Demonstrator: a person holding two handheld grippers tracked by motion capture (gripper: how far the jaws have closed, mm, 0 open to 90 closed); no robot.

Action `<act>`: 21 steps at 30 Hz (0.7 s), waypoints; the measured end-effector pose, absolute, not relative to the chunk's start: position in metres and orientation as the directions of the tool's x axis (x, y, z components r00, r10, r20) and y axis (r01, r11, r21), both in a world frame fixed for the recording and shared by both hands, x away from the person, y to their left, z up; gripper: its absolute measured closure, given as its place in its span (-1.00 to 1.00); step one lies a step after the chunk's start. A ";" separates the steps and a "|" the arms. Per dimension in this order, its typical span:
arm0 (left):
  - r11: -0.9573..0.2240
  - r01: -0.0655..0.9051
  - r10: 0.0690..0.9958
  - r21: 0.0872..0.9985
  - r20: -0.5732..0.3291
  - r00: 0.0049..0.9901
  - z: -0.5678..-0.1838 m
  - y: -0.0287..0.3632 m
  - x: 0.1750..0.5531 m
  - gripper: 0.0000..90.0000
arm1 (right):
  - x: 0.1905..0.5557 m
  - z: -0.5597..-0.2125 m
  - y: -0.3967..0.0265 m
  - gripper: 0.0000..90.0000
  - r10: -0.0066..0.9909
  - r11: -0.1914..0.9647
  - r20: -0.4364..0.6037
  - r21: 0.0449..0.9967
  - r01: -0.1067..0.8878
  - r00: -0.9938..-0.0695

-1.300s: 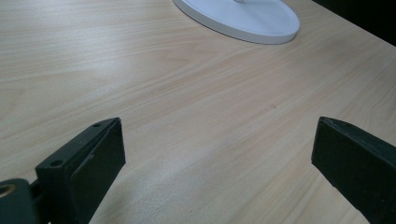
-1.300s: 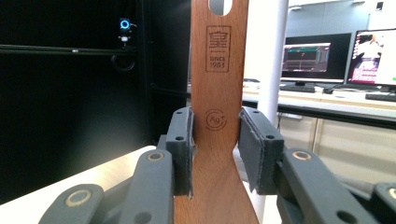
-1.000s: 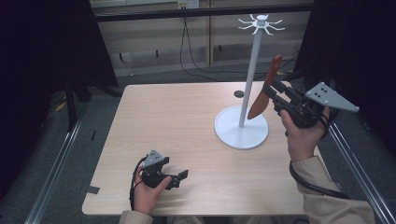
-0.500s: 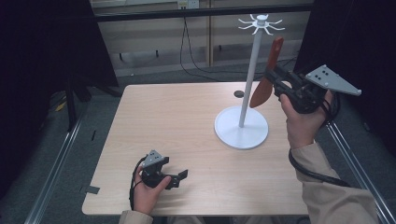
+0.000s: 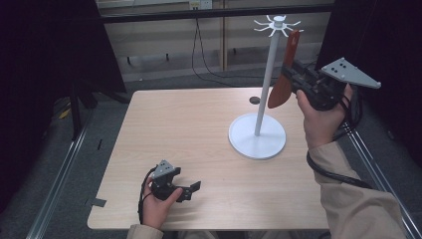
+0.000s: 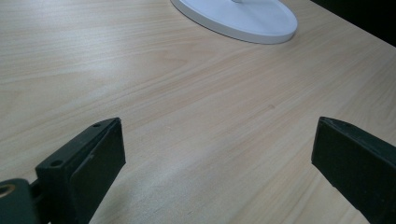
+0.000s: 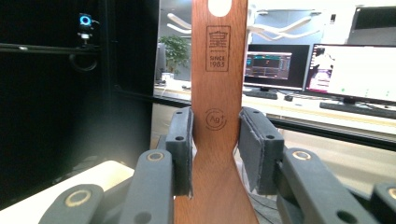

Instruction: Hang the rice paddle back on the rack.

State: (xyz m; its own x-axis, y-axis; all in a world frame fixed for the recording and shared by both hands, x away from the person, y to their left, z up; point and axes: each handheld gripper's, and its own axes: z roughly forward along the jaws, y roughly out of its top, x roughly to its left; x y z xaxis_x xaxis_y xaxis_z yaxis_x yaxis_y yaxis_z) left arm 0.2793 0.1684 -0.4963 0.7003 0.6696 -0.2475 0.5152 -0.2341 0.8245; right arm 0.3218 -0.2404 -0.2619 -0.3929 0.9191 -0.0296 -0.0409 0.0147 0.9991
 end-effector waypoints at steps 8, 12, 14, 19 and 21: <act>-0.236 0.512 0.665 0.826 -0.247 0.705 -0.496 0.168 0.279 -0.94 | 0.331 -0.262 -0.239 0.49 0.923 0.018 -0.022 1.000 -0.014 -0.383; -0.233 0.514 0.666 0.825 -0.250 0.703 -0.496 0.169 0.279 -0.94 | 0.334 -0.262 -0.238 0.49 0.928 0.024 -0.025 1.000 -0.008 -0.371; -0.233 0.514 0.665 0.826 -0.251 0.704 -0.496 0.169 0.279 -0.94 | 0.335 -0.263 -0.239 0.49 0.929 0.025 -0.025 1.000 -0.004 -0.369; -0.233 0.513 0.664 0.826 -0.250 0.705 -0.496 0.169 0.279 -0.94 | 0.338 -0.263 -0.239 0.49 0.930 0.018 -0.017 1.000 0.000 -0.367; -0.233 0.511 0.663 0.828 -0.249 0.706 -0.495 0.169 0.280 -0.94 | 0.340 -0.264 -0.238 0.49 0.931 0.022 -0.019 1.000 0.003 -0.365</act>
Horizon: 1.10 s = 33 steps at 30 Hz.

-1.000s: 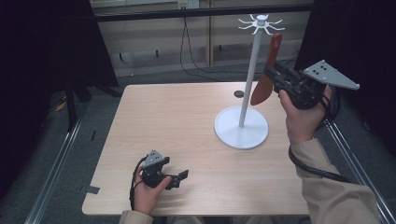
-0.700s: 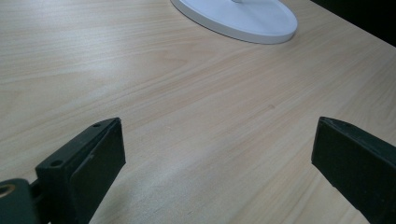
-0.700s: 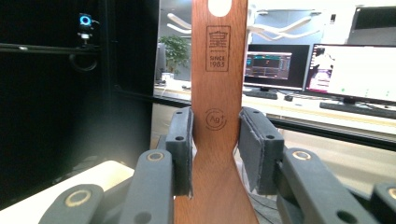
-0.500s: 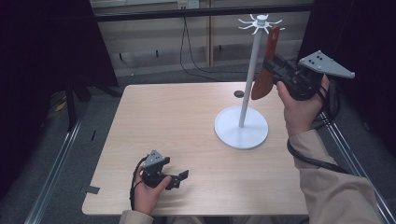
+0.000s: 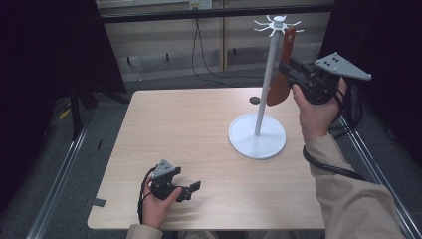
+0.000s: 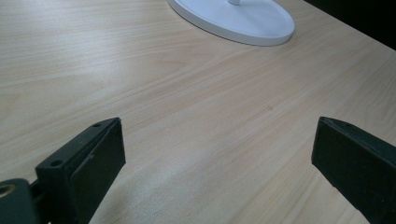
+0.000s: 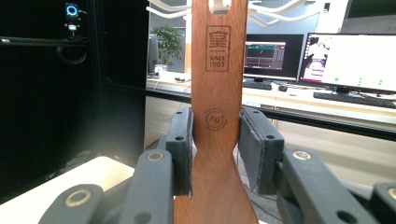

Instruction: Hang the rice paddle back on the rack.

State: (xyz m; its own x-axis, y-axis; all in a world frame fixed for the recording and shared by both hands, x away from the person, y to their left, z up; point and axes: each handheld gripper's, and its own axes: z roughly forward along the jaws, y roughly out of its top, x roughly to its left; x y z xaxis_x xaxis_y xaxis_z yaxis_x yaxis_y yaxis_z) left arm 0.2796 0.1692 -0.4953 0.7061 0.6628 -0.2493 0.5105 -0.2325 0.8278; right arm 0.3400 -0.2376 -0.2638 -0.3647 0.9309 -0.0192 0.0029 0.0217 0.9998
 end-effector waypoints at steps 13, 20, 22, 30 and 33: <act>-0.226 0.506 0.661 0.832 -0.251 0.708 -0.494 0.169 0.279 -0.94 | 0.347 -0.266 -0.235 0.49 0.936 0.023 -0.020 1.000 0.004 -0.351; -0.219 0.506 0.662 0.834 -0.254 0.705 -0.494 0.168 0.279 -0.94 | 0.350 -0.267 -0.235 0.49 0.938 0.024 -0.019 1.000 0.010 -0.347; -0.217 0.507 0.660 0.834 -0.257 0.706 -0.495 0.168 0.279 -0.94 | 0.351 -0.267 -0.234 0.49 0.938 0.027 -0.024 1.000 0.006 -0.345; -0.224 0.505 0.660 0.834 -0.251 0.708 -0.495 0.168 0.279 -0.94 | 0.353 -0.270 -0.233 0.49 0.937 0.021 -0.016 1.000 0.011 -0.349; -0.232 0.502 0.658 0.833 -0.245 0.712 -0.494 0.168 0.279 -0.94 | 0.353 -0.271 -0.233 0.49 0.937 0.021 -0.015 1.000 0.014 -0.348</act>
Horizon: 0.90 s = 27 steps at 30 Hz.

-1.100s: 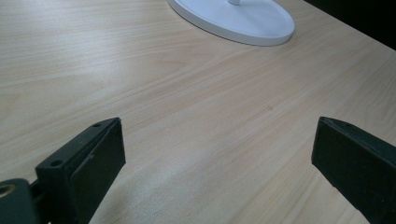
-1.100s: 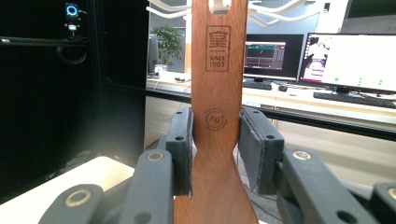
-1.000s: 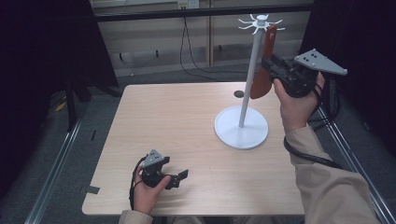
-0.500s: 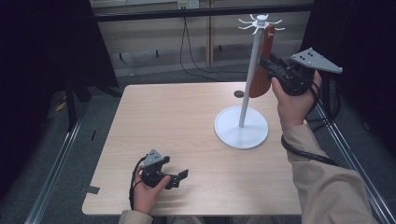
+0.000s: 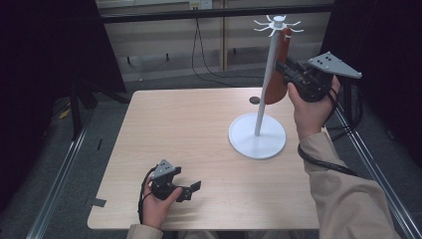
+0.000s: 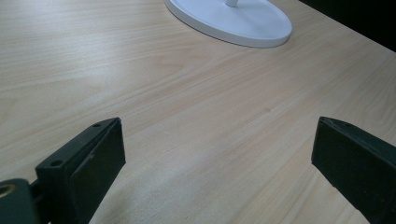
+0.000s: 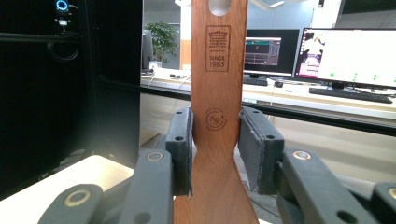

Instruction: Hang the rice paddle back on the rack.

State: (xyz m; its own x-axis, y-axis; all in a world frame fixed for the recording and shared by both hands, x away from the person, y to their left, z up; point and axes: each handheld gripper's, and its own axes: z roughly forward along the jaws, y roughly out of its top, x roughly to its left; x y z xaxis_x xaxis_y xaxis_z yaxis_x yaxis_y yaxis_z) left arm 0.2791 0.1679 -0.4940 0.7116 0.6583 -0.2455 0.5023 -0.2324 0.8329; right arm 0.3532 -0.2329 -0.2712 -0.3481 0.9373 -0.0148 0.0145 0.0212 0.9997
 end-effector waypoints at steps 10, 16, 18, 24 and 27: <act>-0.229 0.503 0.657 0.833 -0.249 0.711 -0.494 0.167 0.279 -0.94 | 0.353 -0.273 -0.231 0.48 0.939 0.019 -0.016 1.000 0.006 -0.344; -0.241 0.502 0.657 0.831 -0.241 0.715 -0.494 0.167 0.279 -0.94 | 0.353 -0.274 -0.231 0.47 0.938 0.005 -0.002 1.000 0.006 -0.347; -0.239 0.500 0.650 0.832 -0.246 0.719 -0.494 0.167 0.279 -0.94 | 0.352 -0.274 -0.231 0.37 0.939 -0.005 0.007 1.000 0.008 -0.344; -0.246 0.495 0.645 0.833 -0.241 0.725 -0.494 0.165 0.280 -0.94 | 0.350 -0.277 -0.234 0.13 0.943 -0.010 0.013 1.000 0.010 -0.333; -0.249 0.493 0.644 0.833 -0.238 0.727 -0.494 0.166 0.280 -0.93 | 0.350 -0.278 -0.235 0.08 0.940 -0.017 0.020 1.000 0.012 -0.339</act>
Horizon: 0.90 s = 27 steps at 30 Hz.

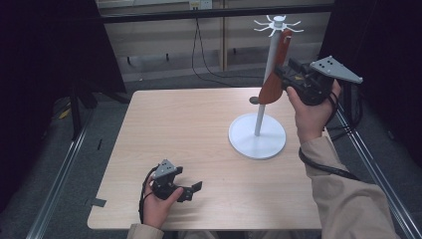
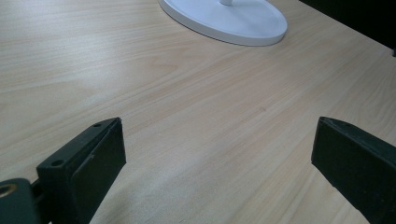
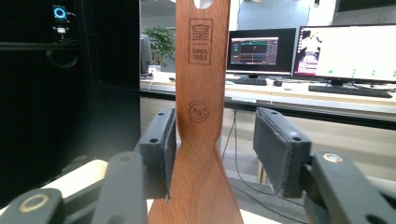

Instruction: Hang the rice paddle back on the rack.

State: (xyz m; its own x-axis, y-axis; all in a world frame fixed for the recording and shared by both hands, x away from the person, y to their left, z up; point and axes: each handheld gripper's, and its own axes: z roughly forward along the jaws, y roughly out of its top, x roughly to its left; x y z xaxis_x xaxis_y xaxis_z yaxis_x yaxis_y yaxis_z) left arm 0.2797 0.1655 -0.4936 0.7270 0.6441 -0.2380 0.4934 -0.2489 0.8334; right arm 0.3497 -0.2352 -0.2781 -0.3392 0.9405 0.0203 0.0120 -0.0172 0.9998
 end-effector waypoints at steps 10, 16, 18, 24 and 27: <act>-0.245 0.494 0.645 0.835 -0.240 0.725 -0.493 0.166 0.279 -0.93 | 0.342 -0.283 -0.234 -0.18 0.937 -0.020 0.020 1.000 0.004 -0.349; -0.248 0.491 0.645 0.835 -0.236 0.727 -0.493 0.166 0.279 -0.93 | 0.337 -0.290 -0.235 -0.27 0.932 -0.038 0.039 0.999 0.011 -0.361; -0.254 0.490 0.644 0.834 -0.232 0.729 -0.493 0.166 0.279 -0.93 | 0.335 -0.294 -0.236 -0.30 0.930 -0.036 0.041 0.999 0.020 -0.366; -0.243 0.490 0.646 0.837 -0.237 0.725 -0.492 0.167 0.278 -0.93 | 0.331 -0.302 -0.237 -0.37 0.921 -0.042 0.051 0.999 0.032 -0.386; -0.253 0.490 0.644 0.834 -0.233 0.728 -0.493 0.166 0.279 -0.93 | 0.328 -0.306 -0.237 -0.41 0.919 -0.042 0.052 0.999 0.035 -0.390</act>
State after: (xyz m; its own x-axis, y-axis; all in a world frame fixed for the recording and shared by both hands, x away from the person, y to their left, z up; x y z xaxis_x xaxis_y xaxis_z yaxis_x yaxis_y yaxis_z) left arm 0.2786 0.1661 -0.4929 0.7283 0.6444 -0.2330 0.4904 -0.2527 0.8340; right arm 0.3281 -0.2372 -0.3058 -0.3900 0.9194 0.0519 0.0348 -0.0417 0.9985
